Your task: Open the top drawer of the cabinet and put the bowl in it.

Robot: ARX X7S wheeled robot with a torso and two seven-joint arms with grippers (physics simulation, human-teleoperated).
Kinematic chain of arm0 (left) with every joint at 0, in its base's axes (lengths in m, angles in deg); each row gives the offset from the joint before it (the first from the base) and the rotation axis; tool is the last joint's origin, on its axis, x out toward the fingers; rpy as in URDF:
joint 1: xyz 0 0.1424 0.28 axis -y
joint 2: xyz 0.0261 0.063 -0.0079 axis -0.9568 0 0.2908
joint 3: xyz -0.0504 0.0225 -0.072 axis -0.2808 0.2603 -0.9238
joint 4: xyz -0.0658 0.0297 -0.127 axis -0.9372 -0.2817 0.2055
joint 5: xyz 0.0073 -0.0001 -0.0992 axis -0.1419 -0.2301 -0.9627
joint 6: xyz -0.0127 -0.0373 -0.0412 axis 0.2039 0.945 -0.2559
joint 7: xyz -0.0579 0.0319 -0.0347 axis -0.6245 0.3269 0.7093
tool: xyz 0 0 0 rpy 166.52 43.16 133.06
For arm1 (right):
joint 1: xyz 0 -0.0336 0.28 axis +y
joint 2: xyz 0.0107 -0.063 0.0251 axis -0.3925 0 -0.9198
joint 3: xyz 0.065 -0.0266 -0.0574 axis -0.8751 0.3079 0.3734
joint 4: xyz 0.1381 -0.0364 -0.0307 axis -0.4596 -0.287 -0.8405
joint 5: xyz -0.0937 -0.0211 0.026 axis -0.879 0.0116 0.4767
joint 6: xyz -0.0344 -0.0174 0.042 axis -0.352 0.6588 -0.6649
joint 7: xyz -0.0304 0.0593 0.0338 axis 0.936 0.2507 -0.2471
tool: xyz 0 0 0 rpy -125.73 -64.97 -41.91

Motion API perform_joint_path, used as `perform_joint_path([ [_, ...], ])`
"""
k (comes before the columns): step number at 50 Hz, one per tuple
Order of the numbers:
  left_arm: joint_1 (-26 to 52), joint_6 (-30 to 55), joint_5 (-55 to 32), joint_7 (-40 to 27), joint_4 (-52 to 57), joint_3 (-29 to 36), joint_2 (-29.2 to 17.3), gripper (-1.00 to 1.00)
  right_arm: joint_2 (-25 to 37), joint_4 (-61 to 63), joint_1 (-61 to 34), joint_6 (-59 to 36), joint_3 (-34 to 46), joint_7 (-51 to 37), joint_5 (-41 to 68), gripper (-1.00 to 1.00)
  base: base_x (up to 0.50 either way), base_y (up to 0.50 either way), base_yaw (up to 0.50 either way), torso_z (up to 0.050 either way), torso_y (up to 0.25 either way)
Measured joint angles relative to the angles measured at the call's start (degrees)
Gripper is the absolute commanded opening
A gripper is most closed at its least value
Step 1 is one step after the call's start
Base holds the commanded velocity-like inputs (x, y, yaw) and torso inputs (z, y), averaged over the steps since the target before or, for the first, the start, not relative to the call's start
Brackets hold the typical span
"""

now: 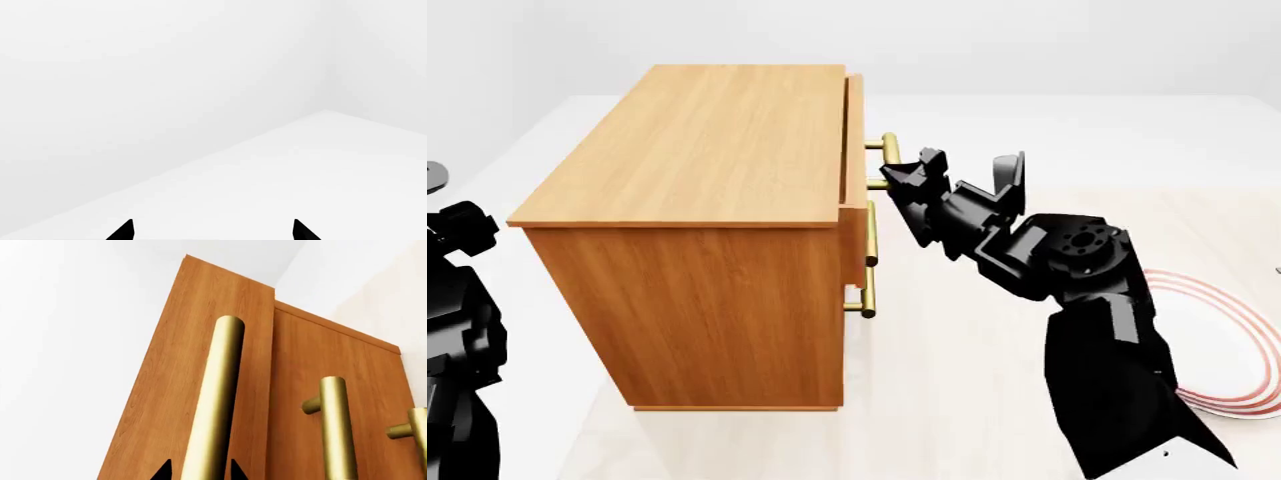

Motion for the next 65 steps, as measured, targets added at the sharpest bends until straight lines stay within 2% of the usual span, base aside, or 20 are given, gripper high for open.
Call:
perform_joint_path([
  [25, 0.01, 0.07, 0.04, -0.07, 0.00, -0.13, 0.00, 1.00, 1.18, 10.41, 2.77, -6.04, -0.40, -1.77, 0.35, -1.00, 0.00, 0.00, 0.00, 0.000, 0.000],
  [65, -0.07, -0.04, 0.09, -0.34, 0.00, 0.27, 0.02, 1.00, 4.69, 20.32, 4.86, -10.51, -1.71, -4.80, -0.30, -1.00, 0.00, 0.00, 0.00, 0.000, 0.000],
])
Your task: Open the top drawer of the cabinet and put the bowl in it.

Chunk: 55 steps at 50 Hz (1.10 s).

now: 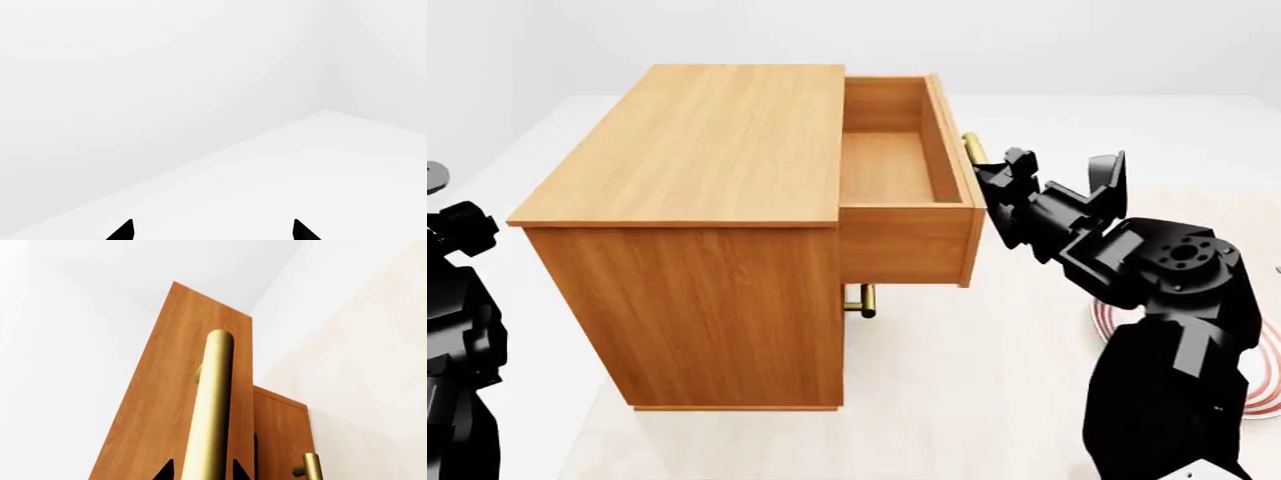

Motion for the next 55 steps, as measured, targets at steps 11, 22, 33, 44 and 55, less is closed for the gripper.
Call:
perform_joint_path([
  [11, 0.01, 0.00, -0.03, -0.11, 0.00, 0.11, -0.03, 1.00, 0.56, 0.36, 0.15, -0.07, -0.07, -0.24, 0.26, -1.00, 0.00, 0.00, 0.00, 0.000, 0.000],
  [22, 0.03, -0.01, -0.02, -0.22, 0.00, 0.22, -0.01, 1.00, 1.13, -0.45, 0.11, 0.39, 0.16, 0.27, 0.41, -1.00, 0.00, 0.00, 0.00, 0.000, 0.000],
  [33, 0.07, 0.00, -0.02, -0.28, 0.00, 0.38, -0.01, 1.00, 1.90, -0.90, -0.60, 0.69, 0.18, 1.58, 0.67, 1.00, 0.00, 0.00, 0.00, 0.000, 0.000],
  [44, 0.11, -0.03, -0.07, -0.29, 0.00, 0.39, -0.01, 1.00, 2.30, -1.58, -0.95, 0.86, 1.05, 3.08, 0.93, 1.00, 0.00, 0.00, 0.00, 0.000, 0.000],
  [55, 0.10, -0.16, -0.06, -0.24, 0.00, 0.38, -0.01, 1.00, 2.76, -3.65, -1.21, 2.61, 2.45, 3.90, 0.38, 1.00, 0.00, 0.00, 0.00, 0.000, 0.000],
])
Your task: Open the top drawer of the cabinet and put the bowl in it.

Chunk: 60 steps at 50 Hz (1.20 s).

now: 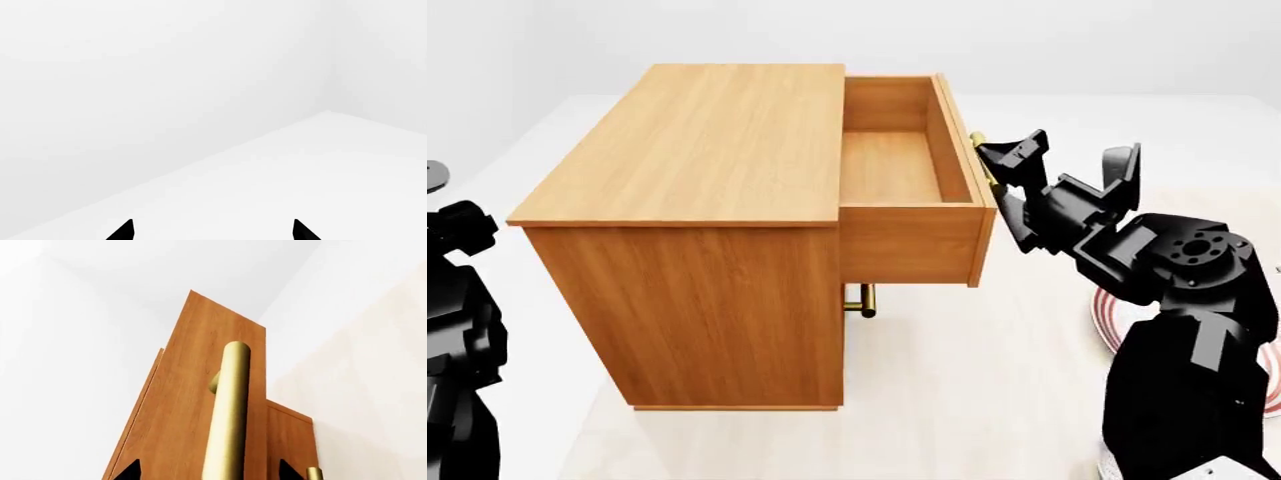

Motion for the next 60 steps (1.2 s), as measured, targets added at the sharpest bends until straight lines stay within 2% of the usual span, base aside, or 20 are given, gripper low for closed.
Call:
perform_joint_path([
  [15, -0.04, -0.18, 0.02, -0.02, 0.00, 0.08, 0.02, 1.00, 1.39, 0.32, -0.50, 1.85, -1.32, -2.34, -0.04, 1.00, 0.00, 0.00, 0.00, 0.000, 0.000],
  [27, -0.07, -0.27, 0.00, 0.03, 0.00, 0.10, 0.01, 1.00, 2.50, 8.01, -1.24, -1.87, -3.96, -6.07, 1.07, 1.00, 0.00, 0.00, 0.00, 0.000, 0.000],
  [34, -0.15, -0.43, -0.03, 0.20, 0.00, 0.06, -0.01, 1.00, 2.62, 15.49, -3.98, -5.80, -2.51, -9.10, 0.87, 1.00, 0.00, 0.00, 0.00, 0.000, 0.000],
  [41, -0.24, -0.61, -0.04, 0.37, 0.00, -0.01, -0.03, 1.00, 2.17, 22.43, -9.31, -9.68, 4.00, -11.66, -0.20, 1.00, 0.00, 0.00, 0.00, 0.000, 0.000],
  [48, -0.08, -0.52, -0.03, 0.38, -0.01, -0.09, -0.02, 1.00, 1.34, 25.57, -15.24, -12.67, 15.11, -12.52, -1.76, 1.00, 0.00, 0.00, 0.00, 0.000, 0.000],
  [60, 0.32, -0.31, 0.00, 0.50, 0.00, -0.04, -0.02, 1.00, -1.12, 19.48, -26.06, -14.69, 34.09, -11.03, -4.34, 1.00, 0.00, 0.00, 0.00, 0.000, 0.000],
])
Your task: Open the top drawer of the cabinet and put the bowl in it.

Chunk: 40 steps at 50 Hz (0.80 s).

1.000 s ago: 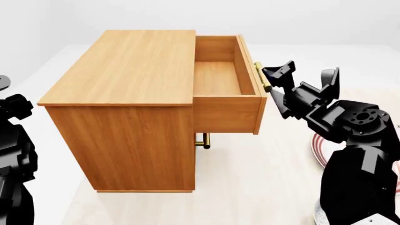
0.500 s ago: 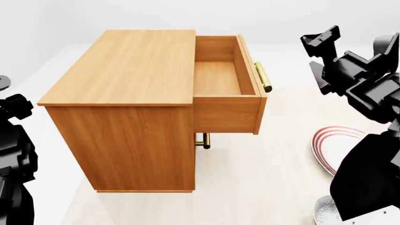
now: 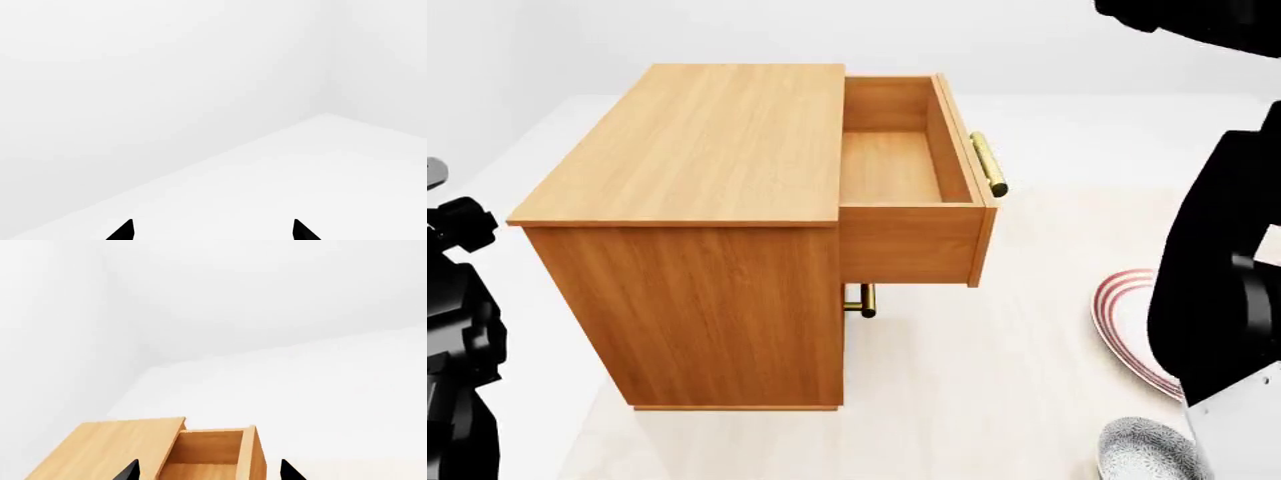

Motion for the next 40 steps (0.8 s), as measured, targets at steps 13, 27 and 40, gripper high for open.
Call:
perform_joint_path([
  [13, 0.14, 0.03, -0.07, 0.40, 0.00, -0.11, -0.03, 1.00, -2.99, -15.57, -10.35, 0.50, 16.23, 4.80, -2.55, 1.00, 0.00, 0.00, 0.00, 0.000, 0.000],
  [27, -0.04, -0.30, -0.07, 0.94, 0.00, -0.34, -0.05, 1.00, -5.15, -22.30, -12.39, -1.09, 29.18, 11.39, -3.89, 1.00, 0.00, 0.00, 0.00, 0.000, 0.000],
  [40, -0.17, -0.60, -0.04, 1.35, 0.00, -0.43, -0.07, 1.00, -5.61, -21.52, -11.26, -4.03, 35.98, 15.60, -3.36, 1.00, 0.00, 0.00, 0.00, 0.000, 0.000],
])
